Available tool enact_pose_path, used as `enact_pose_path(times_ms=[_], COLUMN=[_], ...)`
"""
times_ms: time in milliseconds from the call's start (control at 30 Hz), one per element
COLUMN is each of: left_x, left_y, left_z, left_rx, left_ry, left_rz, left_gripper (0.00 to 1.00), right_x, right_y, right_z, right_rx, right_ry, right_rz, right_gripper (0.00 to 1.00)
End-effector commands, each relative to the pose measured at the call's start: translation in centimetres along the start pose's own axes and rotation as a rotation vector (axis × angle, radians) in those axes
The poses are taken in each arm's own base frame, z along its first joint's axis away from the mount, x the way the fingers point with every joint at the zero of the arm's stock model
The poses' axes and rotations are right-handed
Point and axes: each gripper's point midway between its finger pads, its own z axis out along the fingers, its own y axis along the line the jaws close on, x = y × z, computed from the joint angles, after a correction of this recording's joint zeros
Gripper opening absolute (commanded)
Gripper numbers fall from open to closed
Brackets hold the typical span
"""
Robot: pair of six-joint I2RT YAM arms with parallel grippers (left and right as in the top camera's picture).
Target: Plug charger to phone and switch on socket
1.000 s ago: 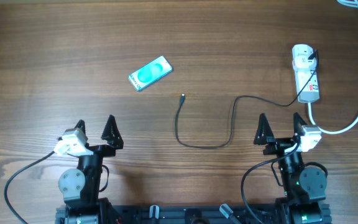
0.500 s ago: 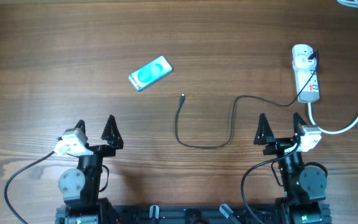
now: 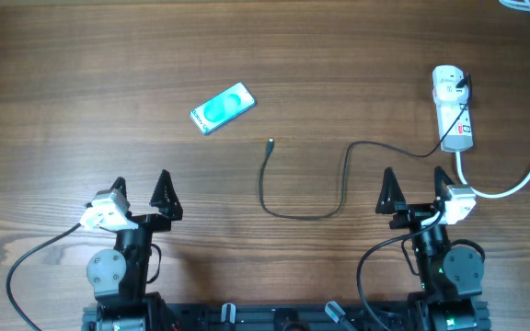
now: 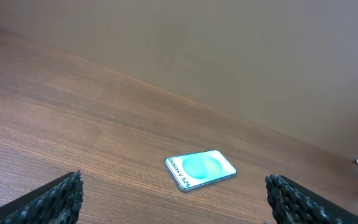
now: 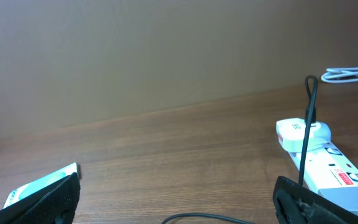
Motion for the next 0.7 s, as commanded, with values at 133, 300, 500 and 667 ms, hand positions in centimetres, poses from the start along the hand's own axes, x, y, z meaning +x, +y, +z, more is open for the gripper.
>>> enact_pose_path(times_ms=[133,300,500,667], left_x=[0.1,0.1,0.1,-0.3], left_y=[0.1,0.1,-0.2,-3.4], left_z=[0.0,0.0,0.0,-0.2], left_rx=[-0.005,-0.005,0.013,0.187], left_ry=[-0.003,-0.003,0.001,0.002], left_rz=[-0.008,-0.008,-0.009,0.007], left_gripper=[1.00,1.00,1.00,1.00], right_x=[-0.2,-0.2,-0.2,-0.2], right_y=[0.4,0.4,0.4,0.4], right_z=[-0.1,-0.1,-0.1,-0.1], right_rx=[-0.023,-0.023,-0.023,-0.023], right_ry=[-0.011,-0.011,-0.011,-0.011], right_rz=[-0.018,-0.018,-0.018,-0.018], right_gripper=[1.00,1.00,1.00,1.00])
